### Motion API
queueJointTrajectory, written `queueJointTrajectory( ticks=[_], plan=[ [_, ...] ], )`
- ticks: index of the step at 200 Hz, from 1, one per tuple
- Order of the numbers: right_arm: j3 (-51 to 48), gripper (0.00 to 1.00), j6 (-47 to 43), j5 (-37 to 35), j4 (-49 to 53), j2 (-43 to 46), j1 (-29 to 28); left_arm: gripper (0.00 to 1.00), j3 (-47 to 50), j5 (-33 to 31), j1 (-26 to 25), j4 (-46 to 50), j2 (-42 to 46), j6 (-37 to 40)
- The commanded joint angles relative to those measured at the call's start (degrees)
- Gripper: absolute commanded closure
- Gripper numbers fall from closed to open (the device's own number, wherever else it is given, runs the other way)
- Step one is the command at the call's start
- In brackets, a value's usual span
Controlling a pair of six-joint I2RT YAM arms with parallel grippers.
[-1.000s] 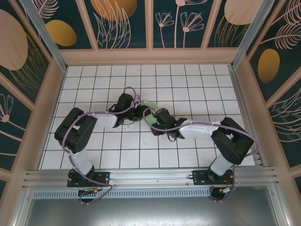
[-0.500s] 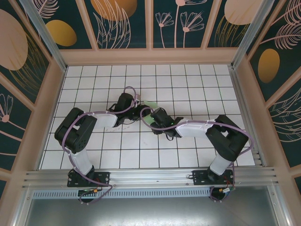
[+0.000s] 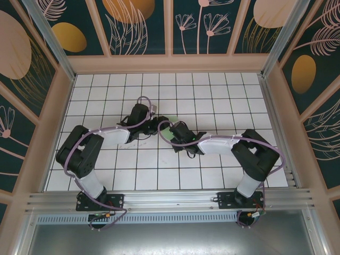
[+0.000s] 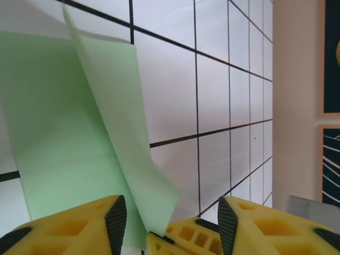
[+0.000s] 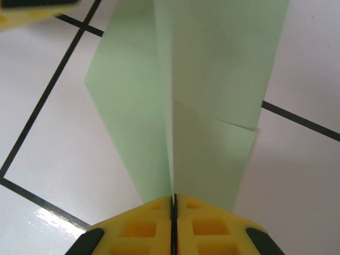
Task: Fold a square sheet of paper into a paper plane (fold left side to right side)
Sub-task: Fourth fold the wing at the center of the table.
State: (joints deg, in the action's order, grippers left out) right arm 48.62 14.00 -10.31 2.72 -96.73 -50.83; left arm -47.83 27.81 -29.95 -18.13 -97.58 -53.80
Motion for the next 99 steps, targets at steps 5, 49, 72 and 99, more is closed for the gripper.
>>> queueJointTrajectory(
  ticks=[5,49,72,99],
  plan=[
    [0.86,0.92,0.42,3.80,-0.83,-0.48,0.53,0.43,1.86,-1.02,1.66,2.51,5.01,2.22],
    [-0.03,0.96,1.45,12.50,-3.03,0.32,2.90,0.37,4.74,-2.94,4.37,5.42,10.66,3.99],
    [-1.32,0.97,2.71,18.64,-5.58,1.05,4.91,0.46,5.24,-1.26,4.38,4.81,9.46,4.06],
    [-2.76,0.98,3.97,24.65,-8.11,1.46,7.11,0.57,5.87,2.15,4.11,0.71,5.90,2.92]
  ],
)
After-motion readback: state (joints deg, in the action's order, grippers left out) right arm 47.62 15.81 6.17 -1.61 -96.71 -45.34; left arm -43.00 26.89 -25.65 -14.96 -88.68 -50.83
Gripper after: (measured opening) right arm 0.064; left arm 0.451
